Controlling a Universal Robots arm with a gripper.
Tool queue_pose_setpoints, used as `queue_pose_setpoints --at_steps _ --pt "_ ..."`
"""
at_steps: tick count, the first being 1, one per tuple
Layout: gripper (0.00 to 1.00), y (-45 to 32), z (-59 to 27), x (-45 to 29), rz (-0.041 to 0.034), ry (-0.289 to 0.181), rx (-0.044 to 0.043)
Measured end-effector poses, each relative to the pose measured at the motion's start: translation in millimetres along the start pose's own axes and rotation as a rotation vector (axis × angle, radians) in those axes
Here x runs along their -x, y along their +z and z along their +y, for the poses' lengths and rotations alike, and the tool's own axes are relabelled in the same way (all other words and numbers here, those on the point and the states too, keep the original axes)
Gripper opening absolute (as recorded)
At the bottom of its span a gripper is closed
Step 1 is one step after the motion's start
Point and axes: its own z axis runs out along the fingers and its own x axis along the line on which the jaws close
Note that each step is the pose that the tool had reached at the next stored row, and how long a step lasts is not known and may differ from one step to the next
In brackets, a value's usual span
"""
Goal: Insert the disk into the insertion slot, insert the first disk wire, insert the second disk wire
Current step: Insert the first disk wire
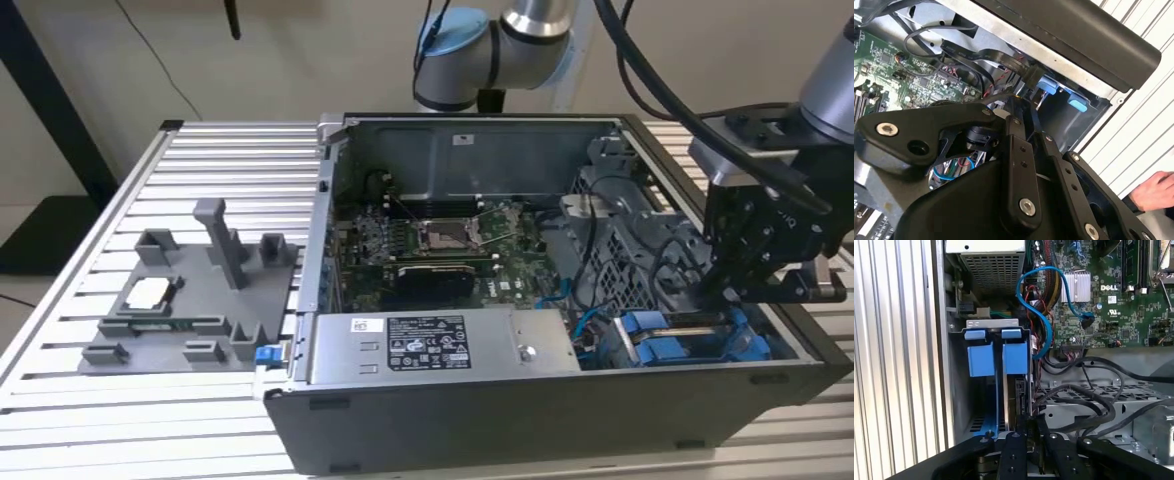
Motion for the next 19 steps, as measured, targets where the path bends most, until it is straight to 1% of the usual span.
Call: queue_pose_setpoints --at_steps 9,19 --pt "0.19 3.5 0.0 -1.2 0.0028 0.000 0.0021" --pt "0.19 7.4 0.0 -2.0 0.0034 0.000 0.0022"
